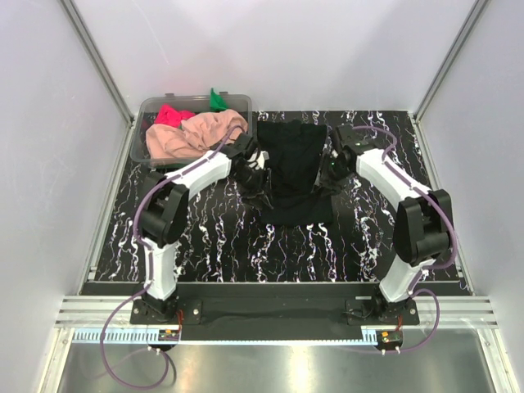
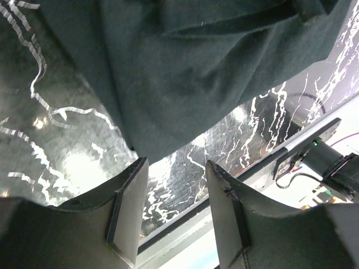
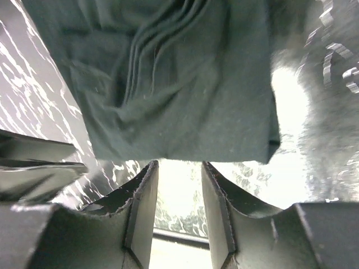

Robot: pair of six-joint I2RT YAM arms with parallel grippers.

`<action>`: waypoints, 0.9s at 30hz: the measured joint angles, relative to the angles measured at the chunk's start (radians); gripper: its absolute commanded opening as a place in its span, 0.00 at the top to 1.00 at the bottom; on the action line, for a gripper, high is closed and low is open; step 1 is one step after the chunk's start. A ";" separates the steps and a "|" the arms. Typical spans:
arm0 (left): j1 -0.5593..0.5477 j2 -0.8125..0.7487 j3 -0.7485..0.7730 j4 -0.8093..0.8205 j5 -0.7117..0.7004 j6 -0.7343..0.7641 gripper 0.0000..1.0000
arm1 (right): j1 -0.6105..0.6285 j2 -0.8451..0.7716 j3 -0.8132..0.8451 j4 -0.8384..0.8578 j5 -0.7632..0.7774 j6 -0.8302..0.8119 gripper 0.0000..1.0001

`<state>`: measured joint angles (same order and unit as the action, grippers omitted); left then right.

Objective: Fold and stack the t-shirts
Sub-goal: Fold the tshirt

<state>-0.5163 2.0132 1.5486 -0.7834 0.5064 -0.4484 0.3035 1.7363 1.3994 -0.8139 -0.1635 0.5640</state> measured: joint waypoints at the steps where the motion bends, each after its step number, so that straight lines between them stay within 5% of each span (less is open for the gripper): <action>1: 0.000 -0.012 -0.008 -0.001 -0.007 -0.002 0.50 | 0.007 0.006 -0.007 0.000 -0.006 0.000 0.57; 27: 0.000 -0.158 -0.154 0.036 -0.071 -0.025 0.50 | 0.054 0.274 0.142 0.047 -0.076 -0.026 0.60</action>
<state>-0.5163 1.8549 1.3941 -0.7475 0.4351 -0.4732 0.3576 2.0106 1.5414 -0.7666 -0.2390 0.5377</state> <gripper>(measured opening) 0.497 0.402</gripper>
